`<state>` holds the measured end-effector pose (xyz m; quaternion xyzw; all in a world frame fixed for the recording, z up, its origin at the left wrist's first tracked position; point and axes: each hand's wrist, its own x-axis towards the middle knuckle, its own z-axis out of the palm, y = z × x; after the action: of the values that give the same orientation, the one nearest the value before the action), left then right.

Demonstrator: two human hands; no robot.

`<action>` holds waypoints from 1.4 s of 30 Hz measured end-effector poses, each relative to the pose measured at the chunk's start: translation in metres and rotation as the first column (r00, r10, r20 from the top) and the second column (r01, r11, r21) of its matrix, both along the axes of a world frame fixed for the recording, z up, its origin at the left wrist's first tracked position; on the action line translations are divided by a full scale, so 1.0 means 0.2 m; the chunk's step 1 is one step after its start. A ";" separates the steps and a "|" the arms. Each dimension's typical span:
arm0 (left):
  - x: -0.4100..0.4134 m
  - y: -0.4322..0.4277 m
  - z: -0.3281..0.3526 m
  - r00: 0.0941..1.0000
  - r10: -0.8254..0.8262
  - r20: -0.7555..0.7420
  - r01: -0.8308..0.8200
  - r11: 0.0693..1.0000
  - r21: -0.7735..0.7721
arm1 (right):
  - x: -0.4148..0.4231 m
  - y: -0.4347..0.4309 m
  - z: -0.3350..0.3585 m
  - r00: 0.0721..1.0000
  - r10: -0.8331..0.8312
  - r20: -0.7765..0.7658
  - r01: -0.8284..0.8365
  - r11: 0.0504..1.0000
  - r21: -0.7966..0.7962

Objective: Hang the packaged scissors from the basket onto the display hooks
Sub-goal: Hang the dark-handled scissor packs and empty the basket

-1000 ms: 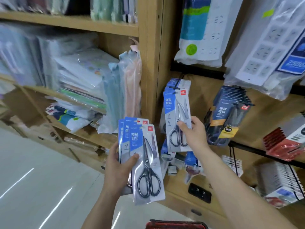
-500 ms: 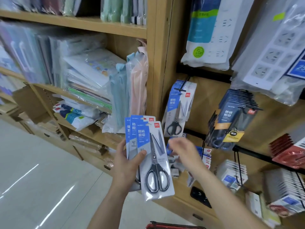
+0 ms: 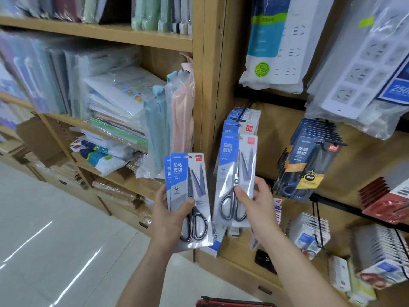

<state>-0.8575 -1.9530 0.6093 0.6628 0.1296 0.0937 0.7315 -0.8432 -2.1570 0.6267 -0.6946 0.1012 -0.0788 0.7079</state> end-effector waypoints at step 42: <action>0.00 0.01 -0.04 0.999 0.014 -0.042 -0.007 0.985 0.175 | 0.09 -0.13 0.05 0.999 0.005 -0.048 -0.013 0.983 -0.182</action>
<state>-0.8572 -1.9514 0.6014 0.7257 0.1402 0.0943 0.6670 -0.8253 -2.1823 0.6370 -0.7587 0.1072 -0.0679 0.6390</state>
